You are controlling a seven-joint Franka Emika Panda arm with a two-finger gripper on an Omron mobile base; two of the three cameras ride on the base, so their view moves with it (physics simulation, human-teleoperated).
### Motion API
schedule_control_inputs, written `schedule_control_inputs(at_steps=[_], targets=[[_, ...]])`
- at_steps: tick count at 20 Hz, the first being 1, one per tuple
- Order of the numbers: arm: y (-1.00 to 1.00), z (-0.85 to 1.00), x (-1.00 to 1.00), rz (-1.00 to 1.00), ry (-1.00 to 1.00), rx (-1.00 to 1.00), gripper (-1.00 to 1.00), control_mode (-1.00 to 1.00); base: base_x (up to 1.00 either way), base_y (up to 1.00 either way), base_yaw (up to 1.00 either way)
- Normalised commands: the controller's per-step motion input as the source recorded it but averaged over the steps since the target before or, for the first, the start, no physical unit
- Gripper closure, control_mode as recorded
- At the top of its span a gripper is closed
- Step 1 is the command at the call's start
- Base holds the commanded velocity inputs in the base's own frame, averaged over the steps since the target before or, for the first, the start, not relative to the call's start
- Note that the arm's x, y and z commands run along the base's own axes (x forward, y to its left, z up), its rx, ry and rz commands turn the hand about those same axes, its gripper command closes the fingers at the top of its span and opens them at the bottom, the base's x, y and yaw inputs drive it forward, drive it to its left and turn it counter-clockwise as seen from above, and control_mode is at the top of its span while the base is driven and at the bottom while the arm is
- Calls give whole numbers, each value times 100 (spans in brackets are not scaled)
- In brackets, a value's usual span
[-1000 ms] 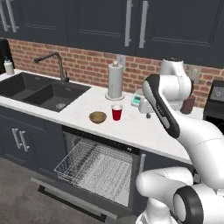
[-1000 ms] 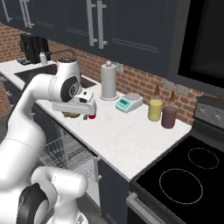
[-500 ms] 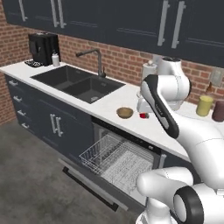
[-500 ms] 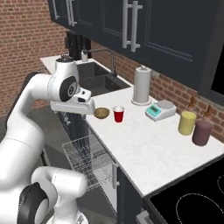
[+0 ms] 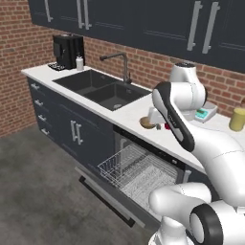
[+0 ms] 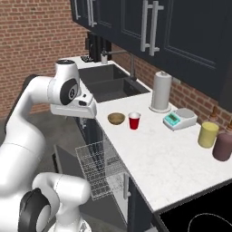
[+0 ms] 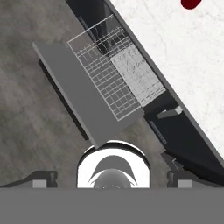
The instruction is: Pick up the cup and bowl from the counter, place them in the dishwasher, and close the dishwasher door.
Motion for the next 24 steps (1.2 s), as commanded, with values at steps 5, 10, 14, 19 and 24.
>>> schedule_control_inputs(at_steps=[5, 10, 14, 19, 24], targets=[[0, 0, 0, 0, 0, 0, -100, 100, 0, -24, 6], [0, 0, 0, 0, 0, 0, -100, 100, 0, -34, 3], [0, 0, 0, 0, 0, 0, -100, 100, 0, -32, 1], [0, 0, 0, 0, 0, 0, -100, 100, 0, -18, 0], [0, 0, 0, 0, 0, 0, -100, 100, 0, 0, 0]])
